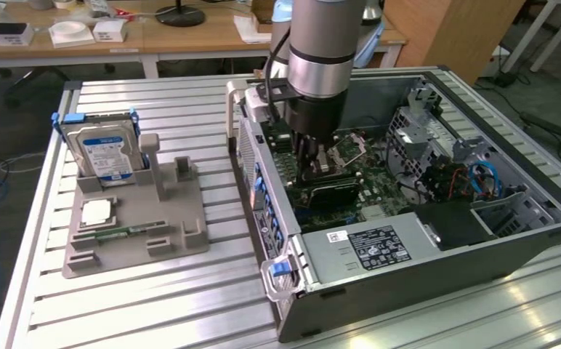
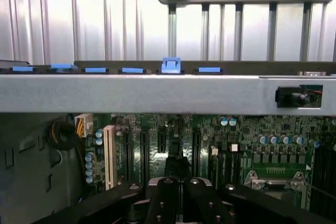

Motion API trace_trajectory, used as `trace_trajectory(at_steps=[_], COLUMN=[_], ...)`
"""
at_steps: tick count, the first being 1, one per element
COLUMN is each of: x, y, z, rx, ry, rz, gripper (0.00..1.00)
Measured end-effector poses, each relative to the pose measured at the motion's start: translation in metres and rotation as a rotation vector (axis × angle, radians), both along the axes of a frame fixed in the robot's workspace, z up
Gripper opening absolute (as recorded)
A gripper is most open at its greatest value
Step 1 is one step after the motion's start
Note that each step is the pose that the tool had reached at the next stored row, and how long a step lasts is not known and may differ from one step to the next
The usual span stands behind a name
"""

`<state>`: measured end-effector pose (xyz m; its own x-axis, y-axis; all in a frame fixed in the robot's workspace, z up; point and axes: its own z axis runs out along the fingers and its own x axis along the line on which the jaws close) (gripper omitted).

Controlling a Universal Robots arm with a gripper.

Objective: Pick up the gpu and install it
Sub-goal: 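Press down on the gpu until it lock into place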

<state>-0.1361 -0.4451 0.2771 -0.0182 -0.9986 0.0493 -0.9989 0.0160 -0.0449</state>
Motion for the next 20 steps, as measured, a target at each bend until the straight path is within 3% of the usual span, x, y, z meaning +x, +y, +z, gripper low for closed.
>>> trace_trajectory(at_steps=[2,6,20], x=[0.000,0.000,-0.002], y=[0.0000,0.0000,-0.0001], z=[-0.0008,-0.0016,-0.0133], rx=[0.0000,-0.0002,-0.0012], ry=[0.0129,0.0261,0.0277], rz=[0.000,0.000,0.000], gripper=[0.10,0.10,0.10])
